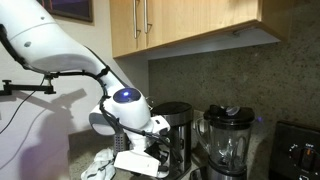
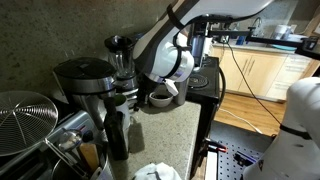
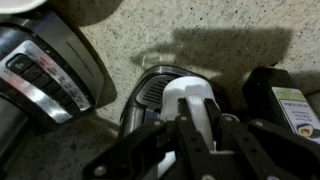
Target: Put the white cup on the stand of the coffee maker
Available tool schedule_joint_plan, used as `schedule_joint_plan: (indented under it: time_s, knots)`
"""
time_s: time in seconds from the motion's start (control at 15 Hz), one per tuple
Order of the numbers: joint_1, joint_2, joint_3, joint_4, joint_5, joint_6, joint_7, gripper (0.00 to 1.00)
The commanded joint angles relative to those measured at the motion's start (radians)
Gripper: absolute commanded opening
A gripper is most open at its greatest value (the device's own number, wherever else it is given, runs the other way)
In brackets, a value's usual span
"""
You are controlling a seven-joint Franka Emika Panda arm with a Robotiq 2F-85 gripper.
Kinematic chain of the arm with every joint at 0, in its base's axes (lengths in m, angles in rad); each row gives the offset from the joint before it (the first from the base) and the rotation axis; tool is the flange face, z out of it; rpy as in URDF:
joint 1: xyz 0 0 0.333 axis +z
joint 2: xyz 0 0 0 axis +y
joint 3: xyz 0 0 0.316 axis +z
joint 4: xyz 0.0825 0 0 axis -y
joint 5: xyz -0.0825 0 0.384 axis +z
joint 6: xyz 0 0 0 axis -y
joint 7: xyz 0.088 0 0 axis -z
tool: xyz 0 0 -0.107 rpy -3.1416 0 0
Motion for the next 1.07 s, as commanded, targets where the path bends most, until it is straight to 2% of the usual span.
schedule_joint_plan:
  time_s: [0.0, 0.47, 1.0]
  knots:
    - [0.012, -0.010, 0.013, -0.001, 0.100, 0.058, -0.093, 0.11]
    - [0.013, 0.017, 0.029, 0.021, 0.244, 0.080, -0.207, 0.10]
    - [0.015, 0.058, 0.030, 0.056, 0.230, 0.086, -0.175, 0.10]
